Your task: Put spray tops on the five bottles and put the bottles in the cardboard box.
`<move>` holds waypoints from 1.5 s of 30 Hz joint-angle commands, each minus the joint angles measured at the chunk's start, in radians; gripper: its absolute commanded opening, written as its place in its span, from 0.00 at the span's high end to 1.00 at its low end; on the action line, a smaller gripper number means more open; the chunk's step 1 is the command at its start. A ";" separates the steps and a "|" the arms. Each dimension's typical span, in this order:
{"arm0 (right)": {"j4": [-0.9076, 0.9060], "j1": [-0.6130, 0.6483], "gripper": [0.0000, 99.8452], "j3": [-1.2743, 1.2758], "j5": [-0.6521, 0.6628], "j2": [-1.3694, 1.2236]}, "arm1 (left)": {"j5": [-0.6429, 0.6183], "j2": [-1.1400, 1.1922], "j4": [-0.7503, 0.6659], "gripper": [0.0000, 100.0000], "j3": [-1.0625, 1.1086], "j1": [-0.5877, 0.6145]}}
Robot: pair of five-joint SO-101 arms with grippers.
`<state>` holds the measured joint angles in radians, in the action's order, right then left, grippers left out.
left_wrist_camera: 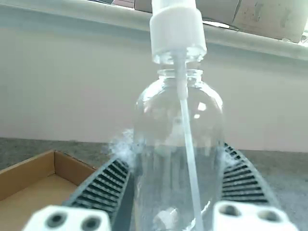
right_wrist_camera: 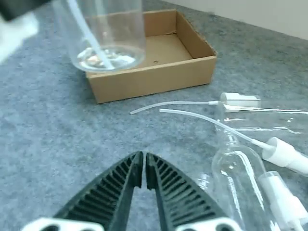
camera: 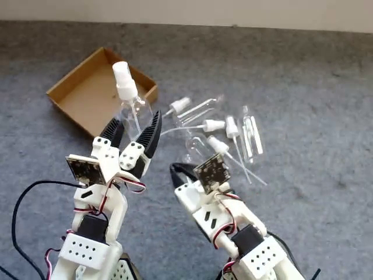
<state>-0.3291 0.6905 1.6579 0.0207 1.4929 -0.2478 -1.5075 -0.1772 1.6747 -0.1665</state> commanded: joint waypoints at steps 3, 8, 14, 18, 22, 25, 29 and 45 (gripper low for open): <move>0.131 0.054 0.99 0.022 -0.014 0.008 | -0.014 -0.024 -0.044 0.91 -0.022 -0.013; 0.372 0.050 0.99 0.176 -0.012 0.008 | -0.015 -0.024 -0.044 0.91 -0.021 -0.022; 0.344 0.056 0.99 0.191 -0.012 0.008 | -0.015 -0.024 -0.094 0.91 -0.004 -0.088; 0.343 0.056 0.99 0.191 -0.014 0.008 | -0.015 -0.024 -0.150 0.91 0.030 -0.165; 0.343 0.050 0.99 0.189 -0.014 0.008 | -0.012 -0.024 -0.146 0.91 0.030 -0.196; 0.343 0.048 0.99 0.189 -0.014 0.008 | -0.014 -0.024 -0.118 0.91 0.030 -0.202; 0.343 0.048 0.99 0.189 -0.014 0.008 | -0.012 -0.024 -0.068 0.91 0.030 -0.240; 0.386 -0.188 0.99 0.189 -0.012 0.008 | -0.011 -0.024 -0.014 0.91 0.030 -0.262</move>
<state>-0.0008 0.5508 1.6747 0.0176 1.4899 -0.2493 -1.5244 -0.2079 1.6794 -0.4089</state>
